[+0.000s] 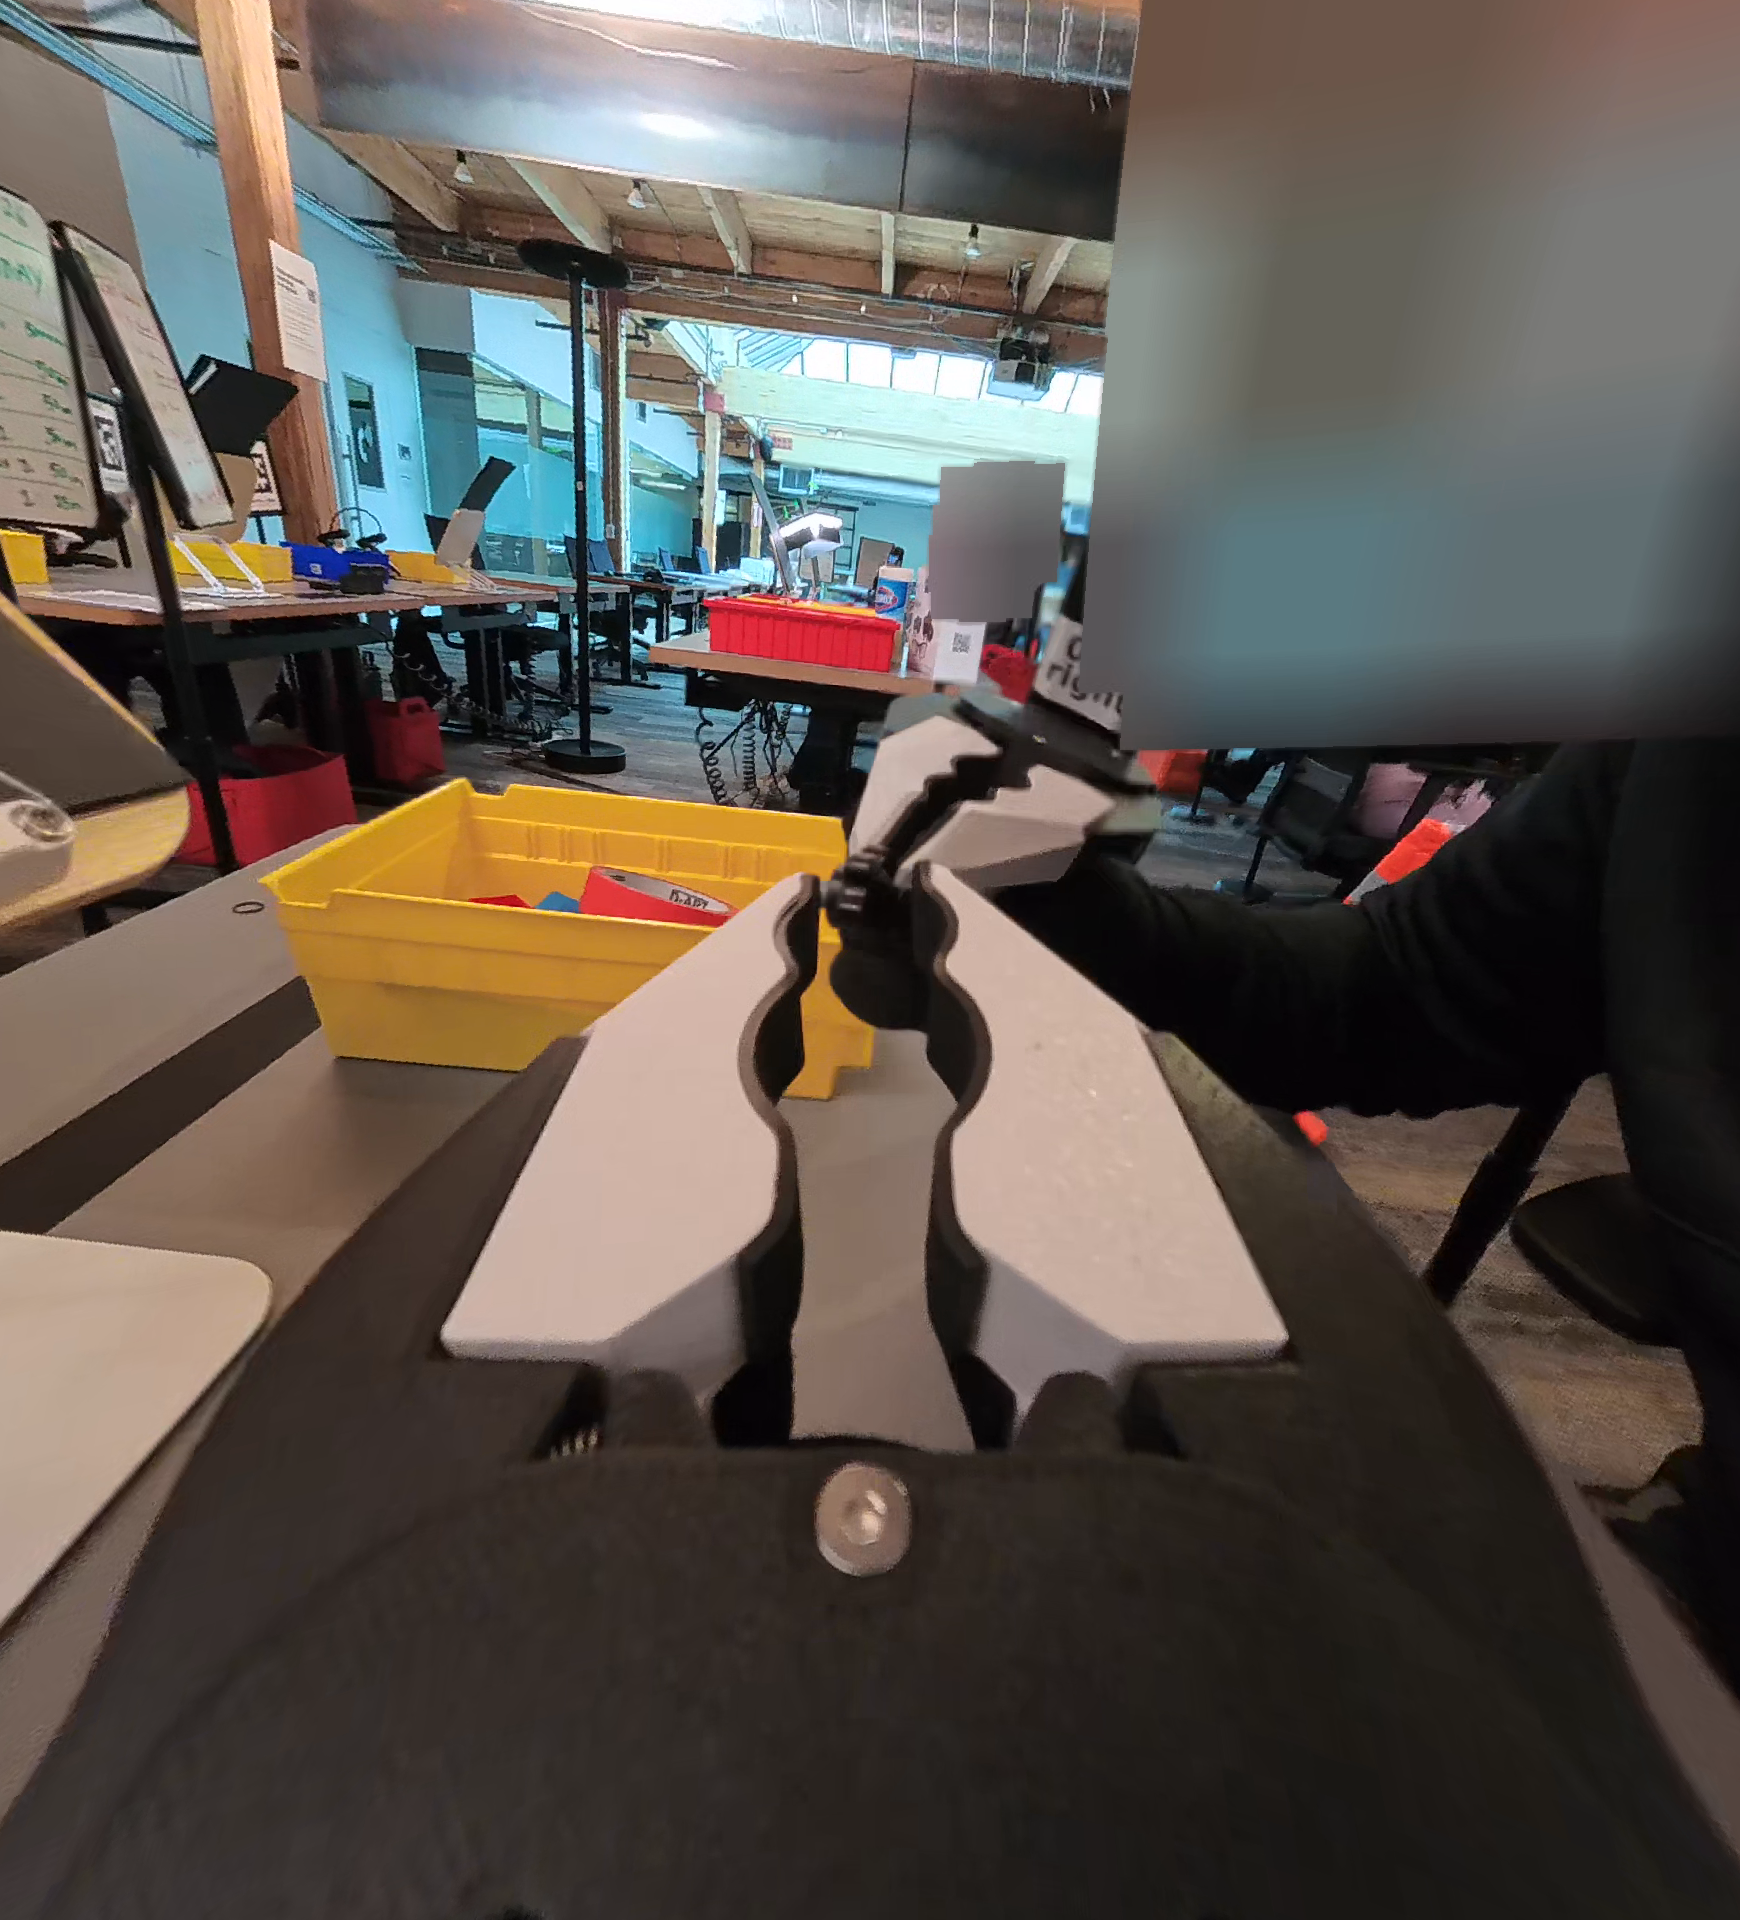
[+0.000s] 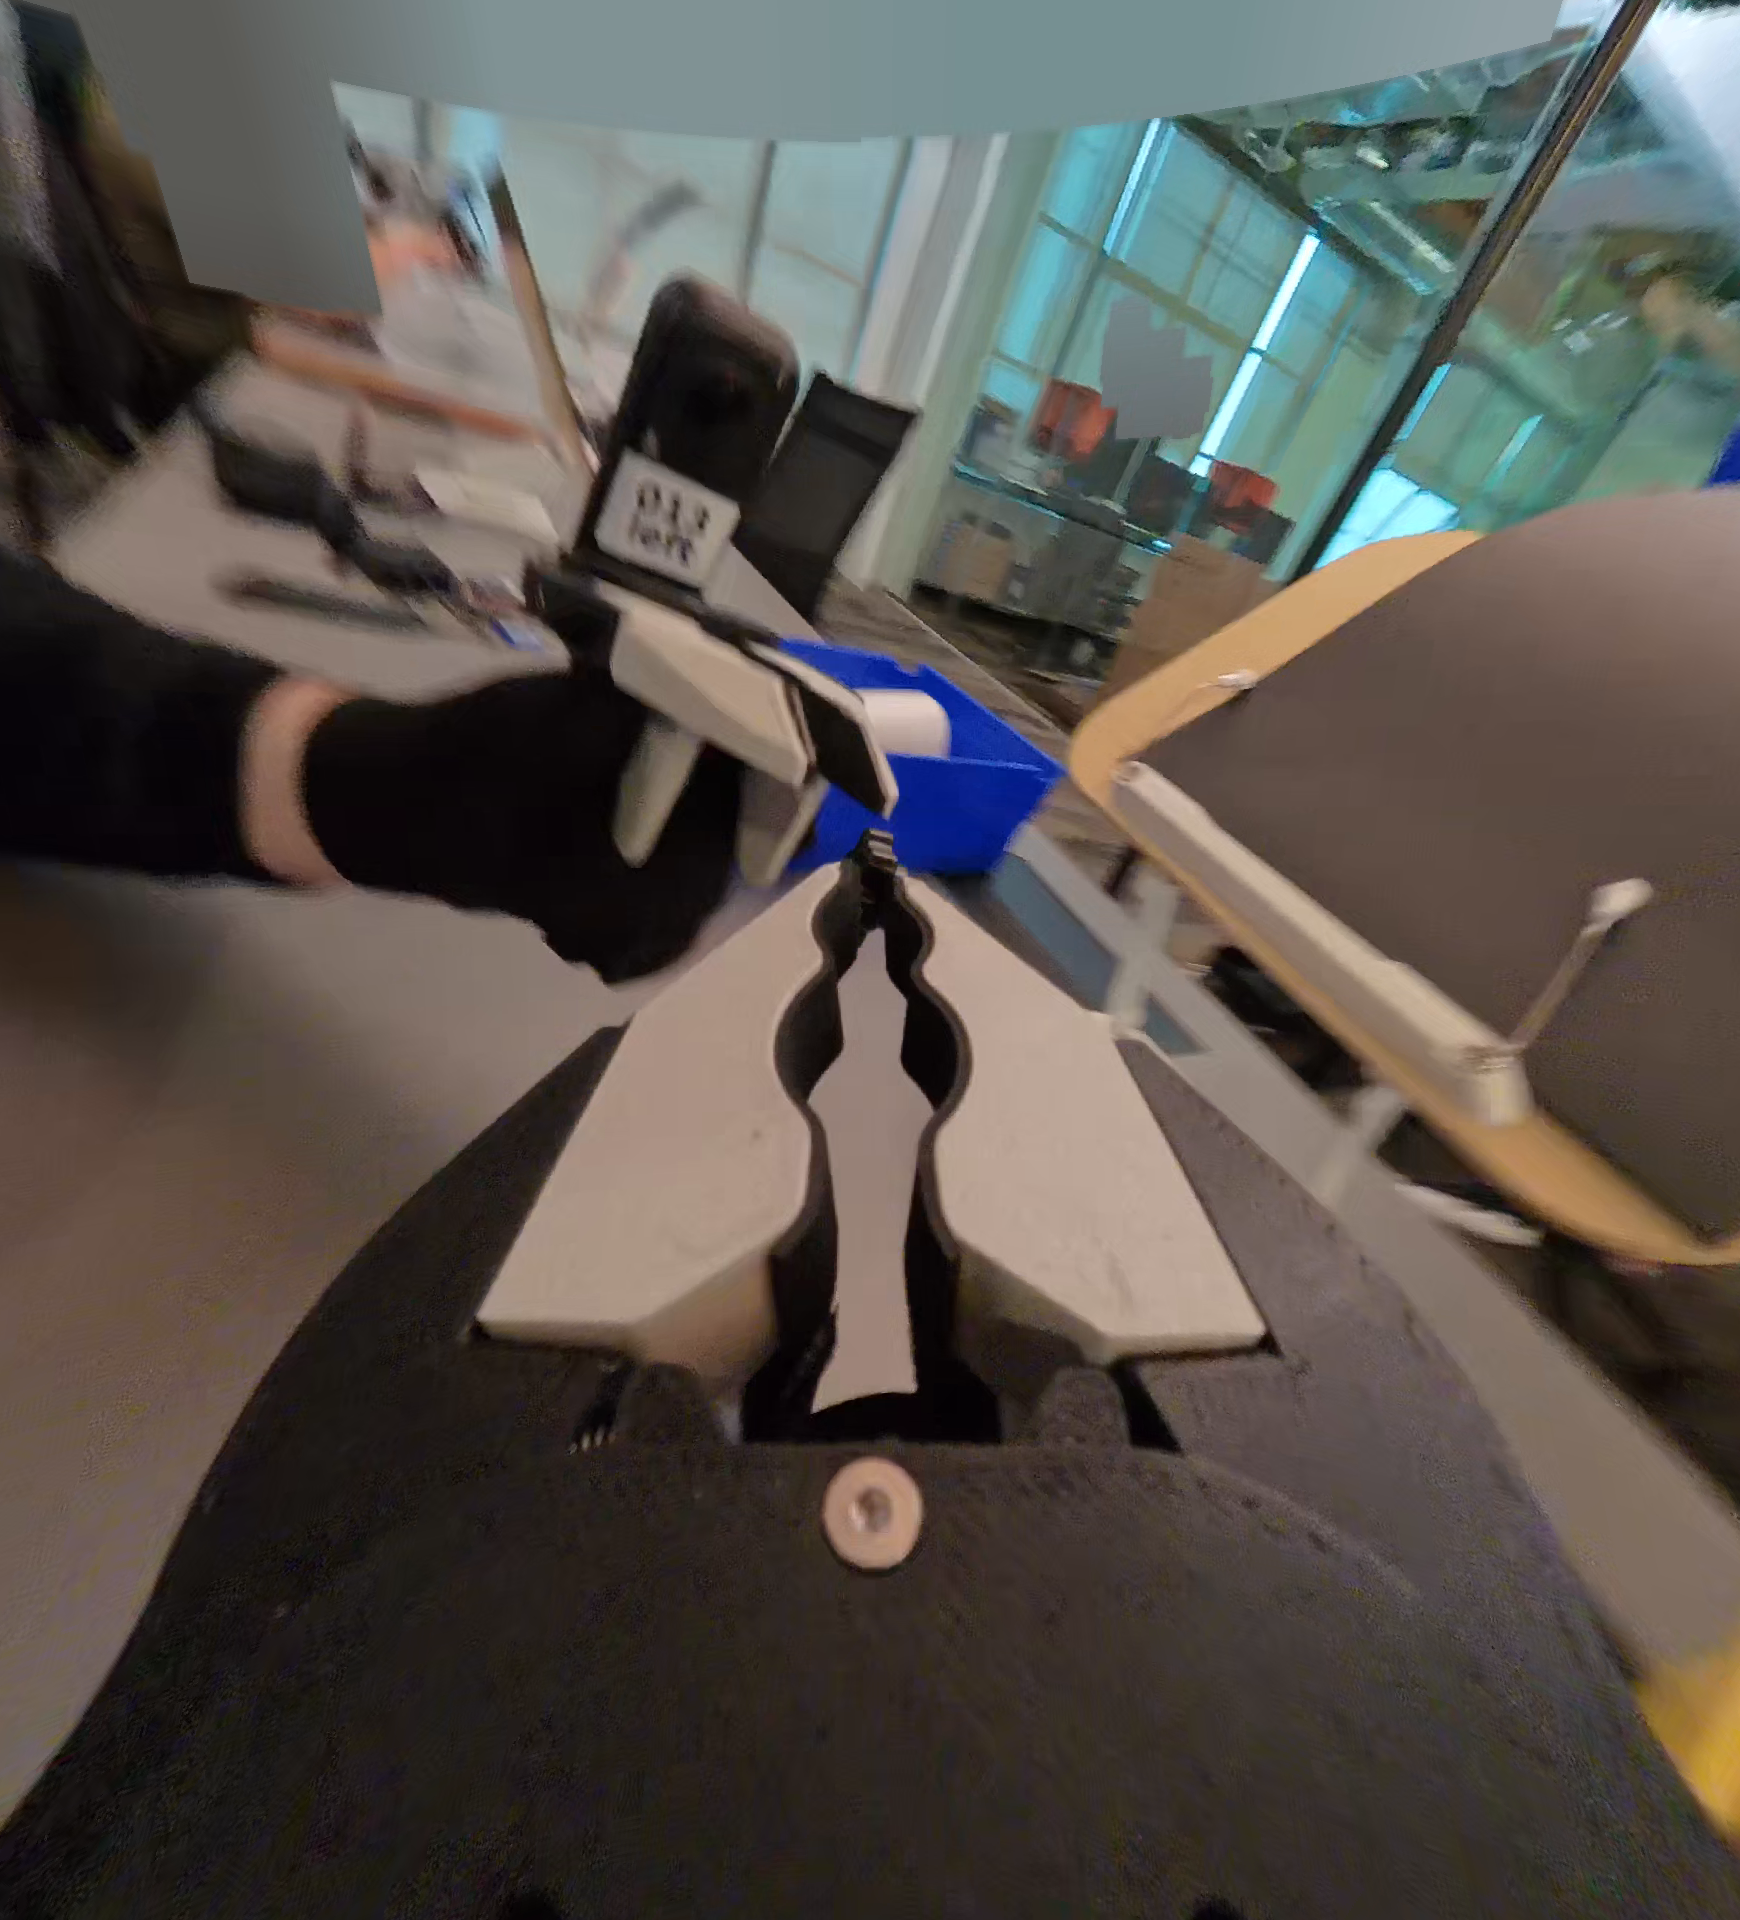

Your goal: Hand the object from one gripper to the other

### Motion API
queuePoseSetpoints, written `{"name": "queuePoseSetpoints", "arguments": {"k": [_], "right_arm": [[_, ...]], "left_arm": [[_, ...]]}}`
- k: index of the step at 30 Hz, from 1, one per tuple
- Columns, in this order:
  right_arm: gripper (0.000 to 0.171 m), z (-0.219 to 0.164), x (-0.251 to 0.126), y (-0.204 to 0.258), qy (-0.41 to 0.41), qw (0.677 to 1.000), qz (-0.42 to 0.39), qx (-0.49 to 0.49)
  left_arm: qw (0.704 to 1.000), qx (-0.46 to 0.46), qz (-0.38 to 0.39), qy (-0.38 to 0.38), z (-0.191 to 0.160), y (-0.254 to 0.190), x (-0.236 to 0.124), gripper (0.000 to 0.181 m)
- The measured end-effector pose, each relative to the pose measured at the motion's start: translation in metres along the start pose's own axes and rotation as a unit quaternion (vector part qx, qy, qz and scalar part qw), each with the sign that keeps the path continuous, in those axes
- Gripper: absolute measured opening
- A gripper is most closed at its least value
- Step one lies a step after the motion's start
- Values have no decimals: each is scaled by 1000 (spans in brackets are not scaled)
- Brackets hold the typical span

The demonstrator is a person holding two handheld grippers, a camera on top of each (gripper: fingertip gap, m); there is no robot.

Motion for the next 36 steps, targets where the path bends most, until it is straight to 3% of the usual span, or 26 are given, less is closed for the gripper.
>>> {"name": "queuePoseSetpoints", "arguments": {"k": [3, 7, 11, 15, 19, 25, 36], "right_arm": [[2, -3, 0, 1, 44, 980, -51, -188], [1, -7, 3, 8, 83, 895, -94, -427], [1, -12, 5, 12, 91, 835, -104, -532], [2, -17, 4, 15, 90, 800, -105, -584], [2, -21, 4, 18, 87, 784, -101, -607], [2, -24, 3, 20, 86, 777, -102, -615], [2, -25, 1, 19, 83, 768, -105, -627]], "left_arm": [[996, -91, -6, -21, -1, 10, -5, 18], [965, -257, -38, -37, -17, 22, -4, 21], [930, -356, -68, -66, -25, 26, 0, 19], [909, -401, -79, -82, -29, 29, 1, 18], [897, -425, -82, -85, -34, 33, 2, 17], [891, -438, -87, -83, -38, 32, 8, 10], [885, -453, -72, -85, -43, 36, 6, 13]]}}
Point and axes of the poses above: each gripper's, where its closed fingertips meet, x out along the fingers, z out of its top, y = z × x across the jaws, the point moved 4 cm from there along -x, back along the fingers, and after that the axes turned 10 degrees about -z, right-handed, at the moved point
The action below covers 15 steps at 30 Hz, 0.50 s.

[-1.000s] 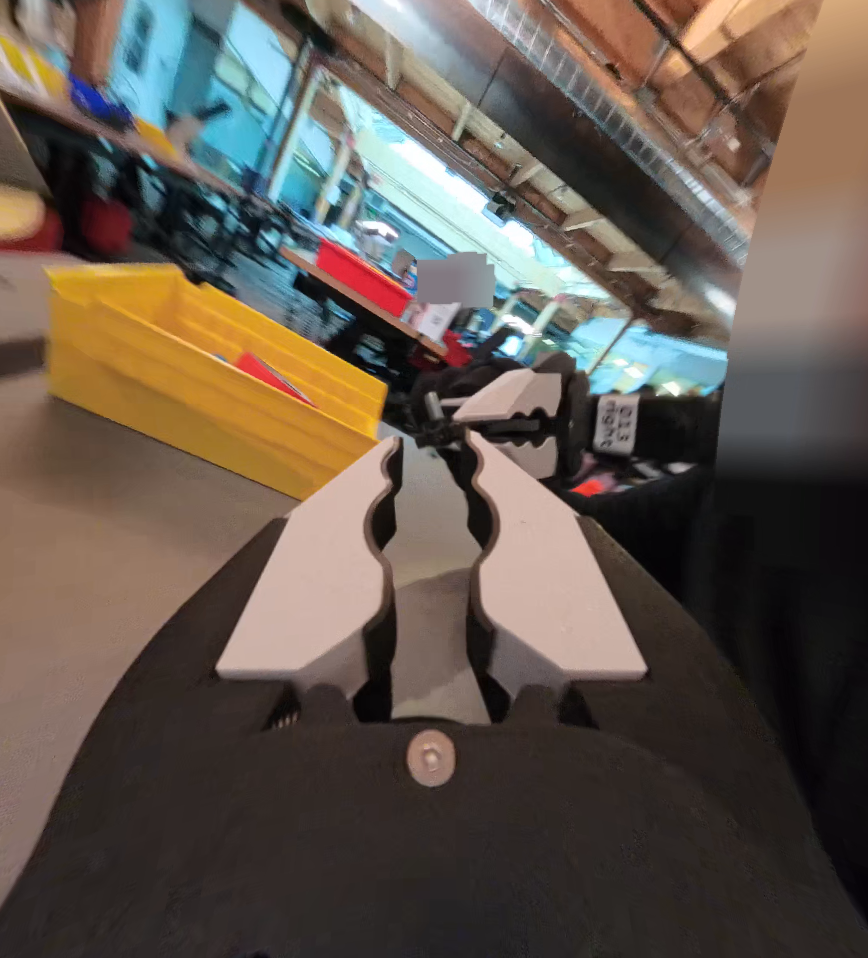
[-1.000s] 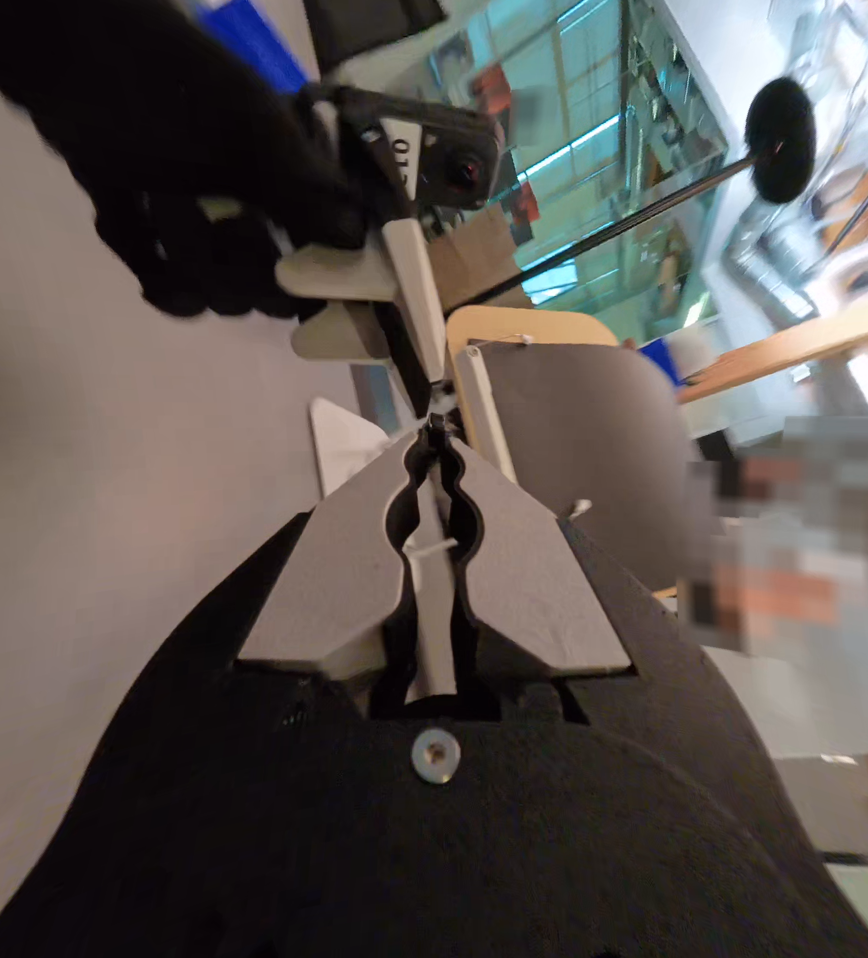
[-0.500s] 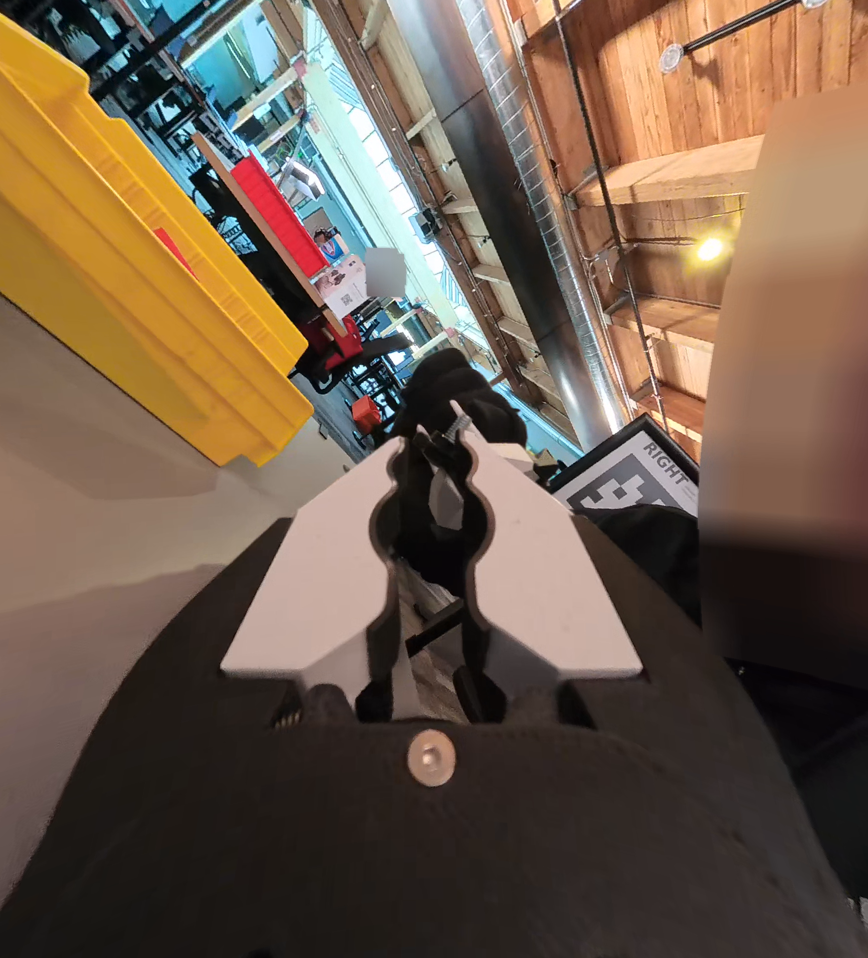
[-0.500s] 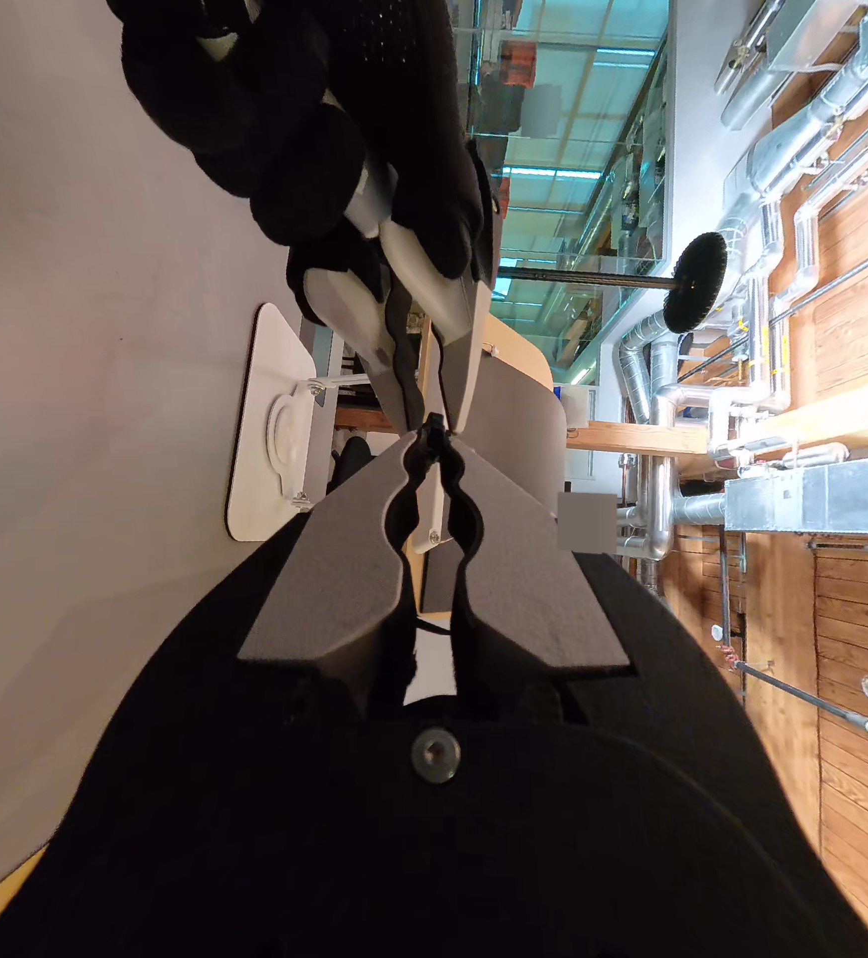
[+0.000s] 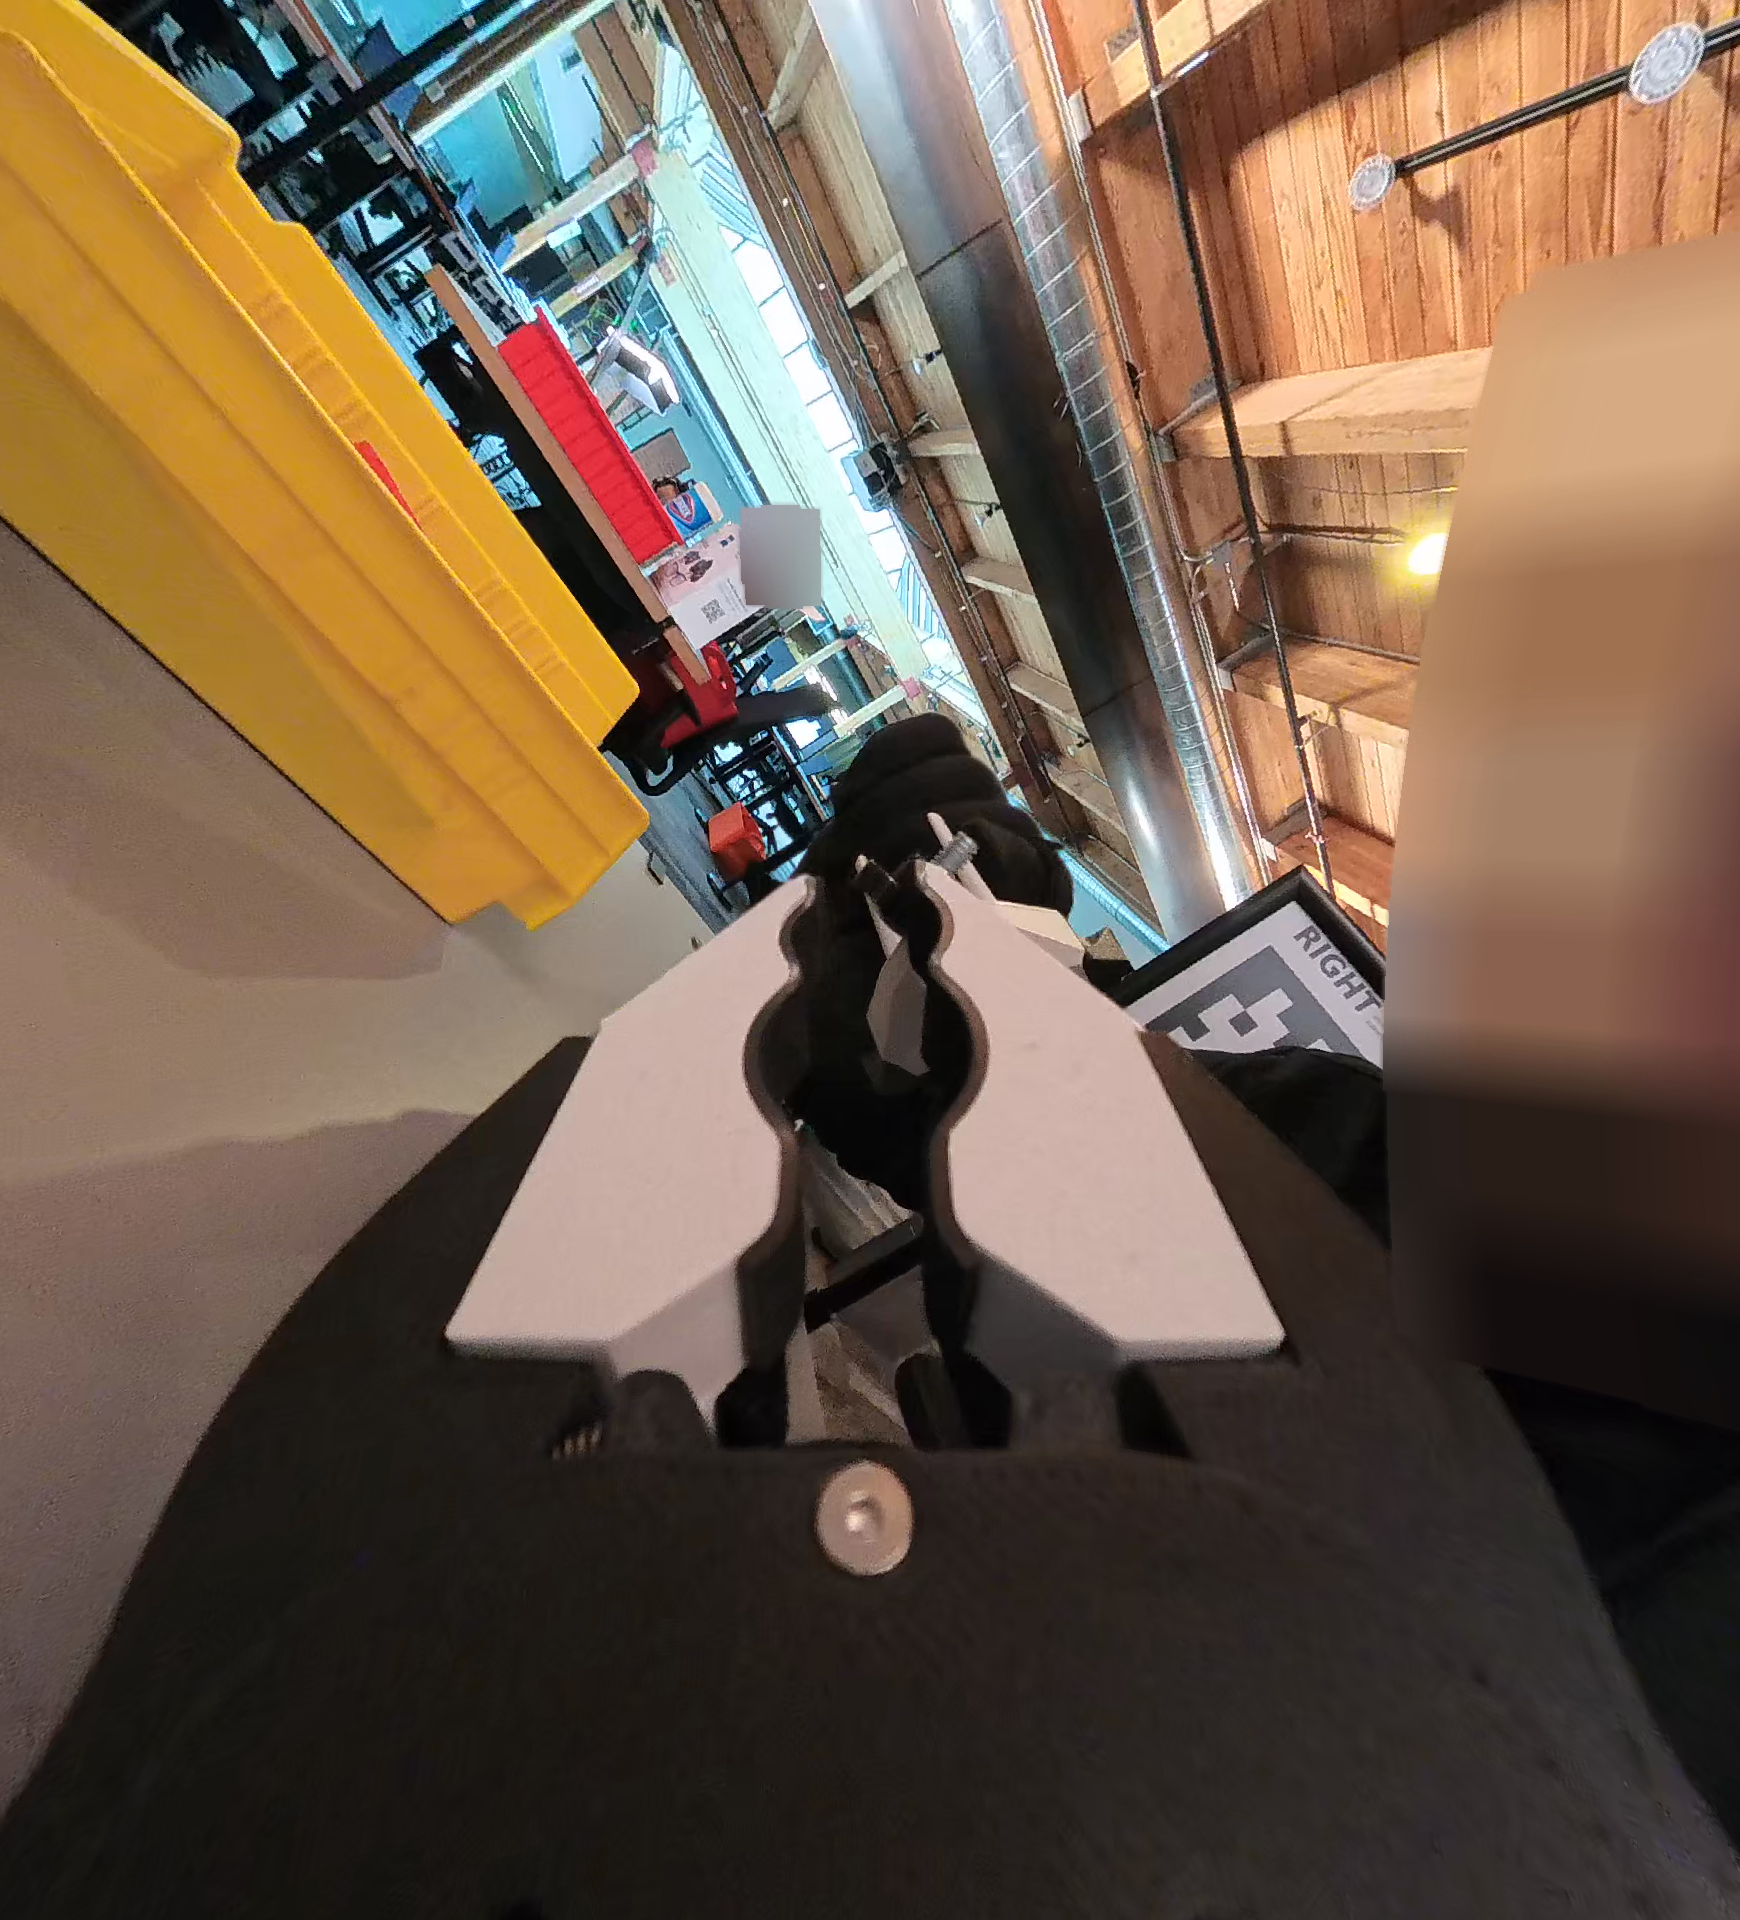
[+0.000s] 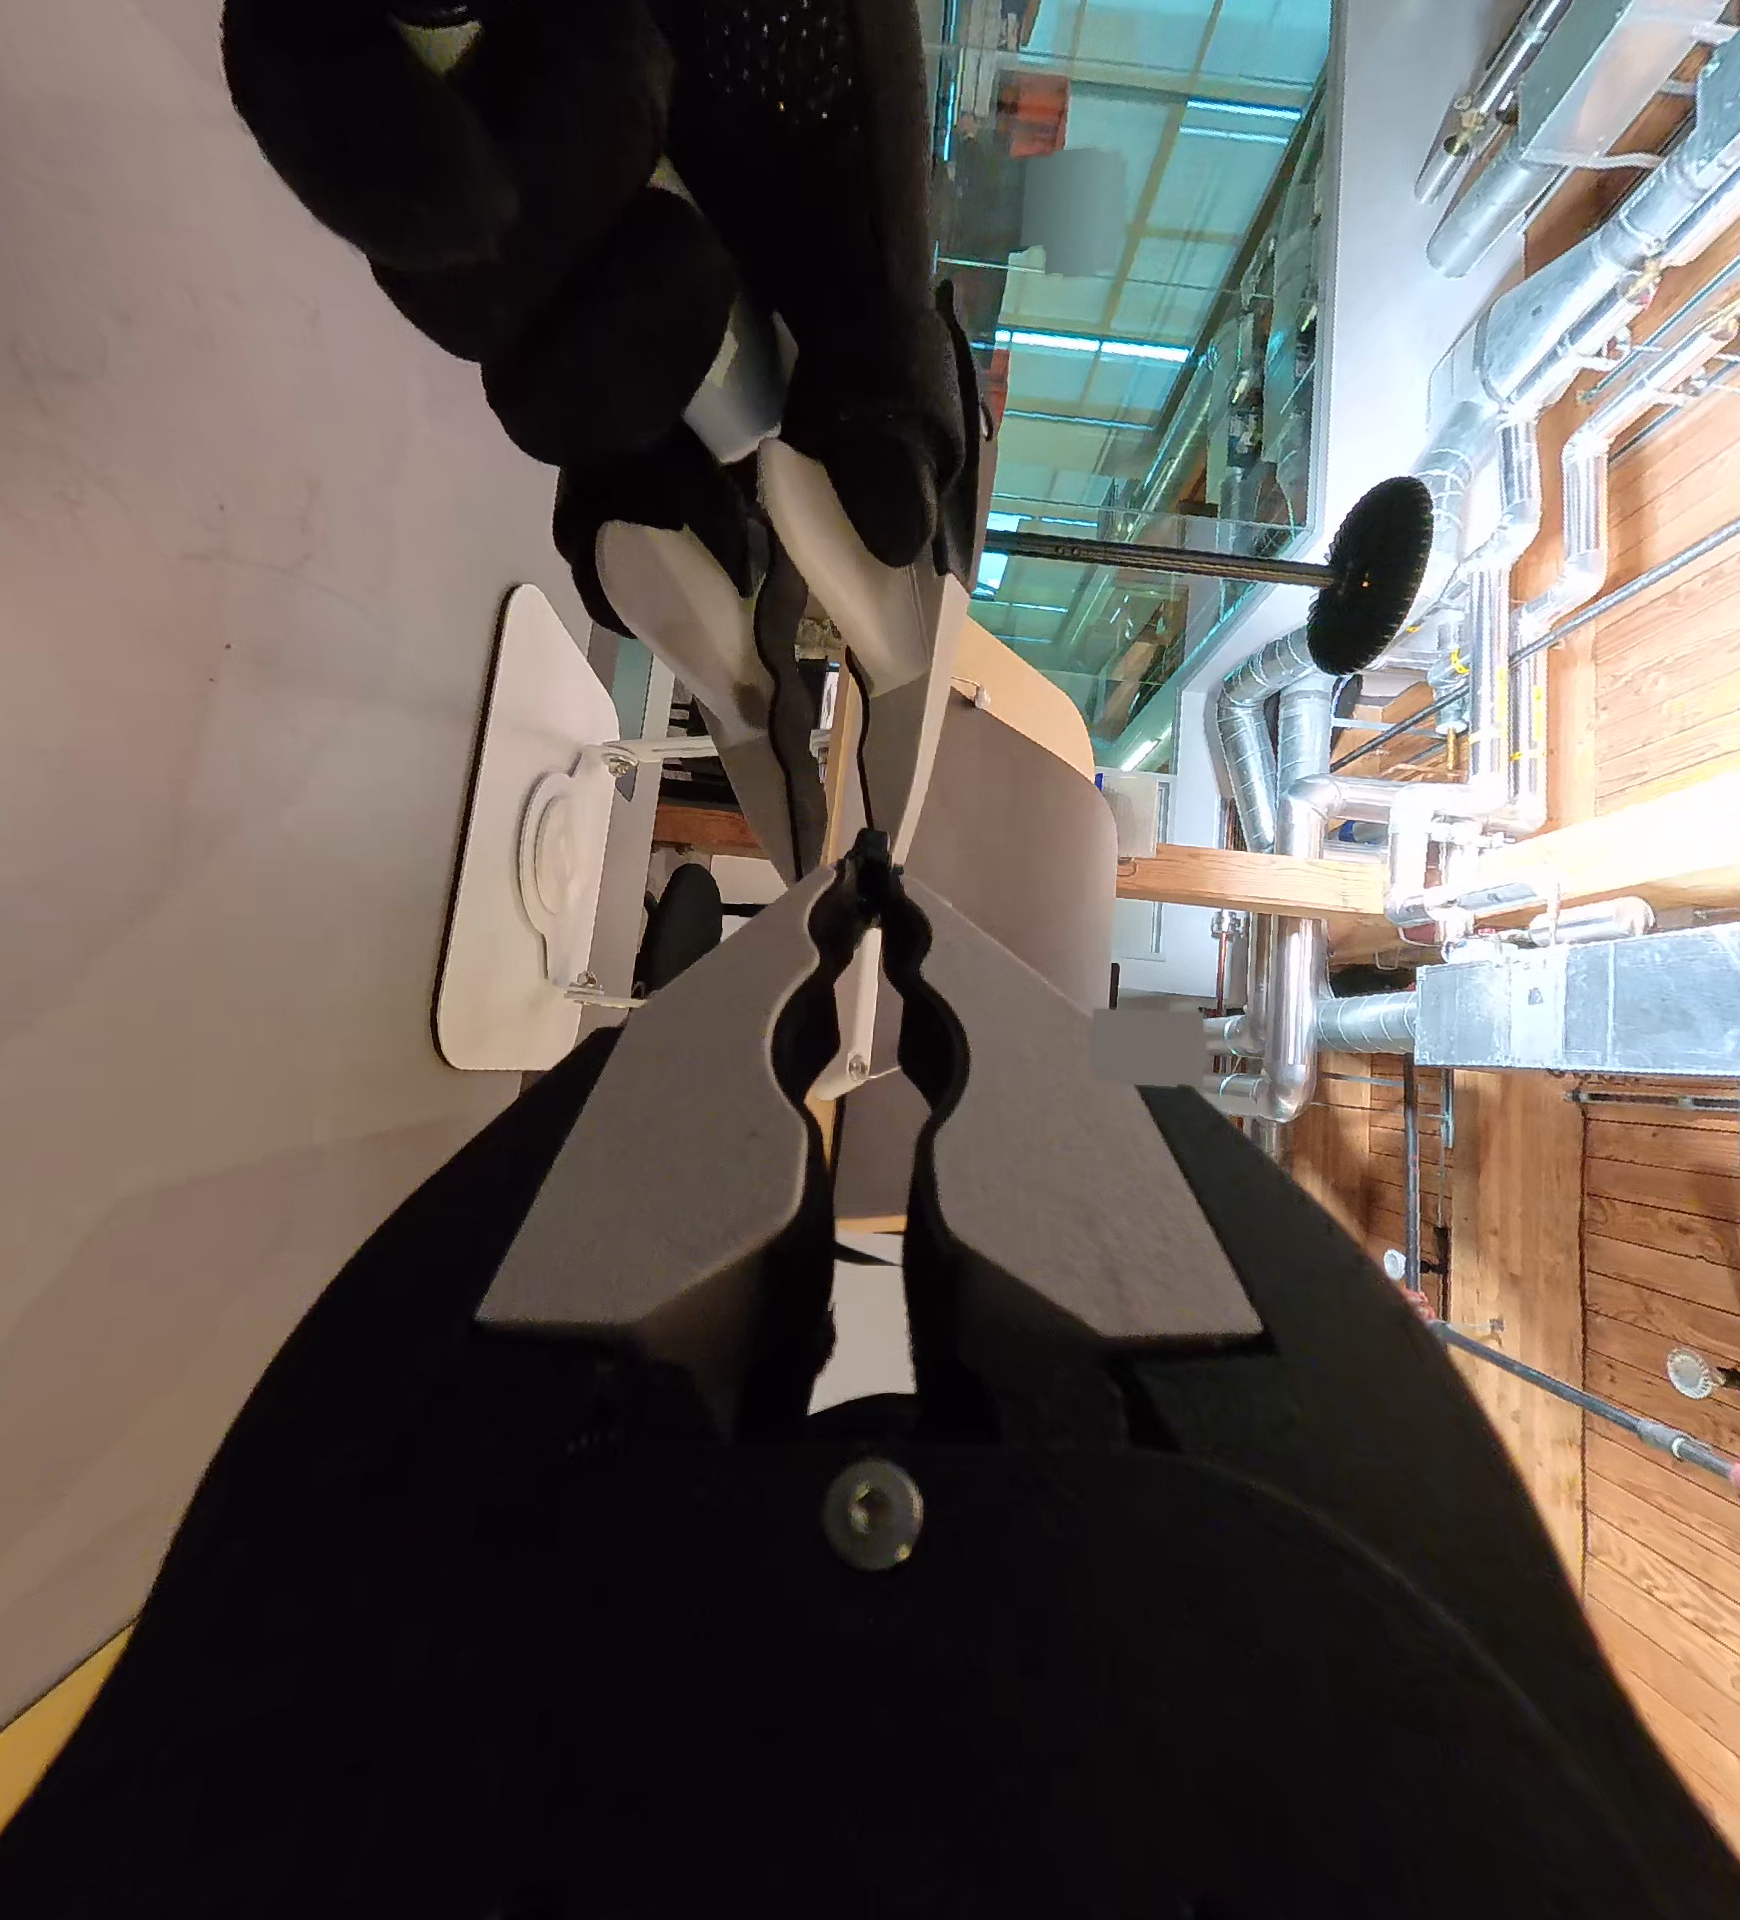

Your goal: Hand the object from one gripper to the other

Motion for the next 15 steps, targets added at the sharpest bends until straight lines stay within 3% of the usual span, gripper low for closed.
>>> {"name": "queuePoseSetpoints", "arguments": {"k": [15], "right_arm": [[2, -1, -2, 7, -7, 1000, 5, -15]], "left_arm": [[1000, -14, 1, 11, -4, 2, 1, 4]]}}
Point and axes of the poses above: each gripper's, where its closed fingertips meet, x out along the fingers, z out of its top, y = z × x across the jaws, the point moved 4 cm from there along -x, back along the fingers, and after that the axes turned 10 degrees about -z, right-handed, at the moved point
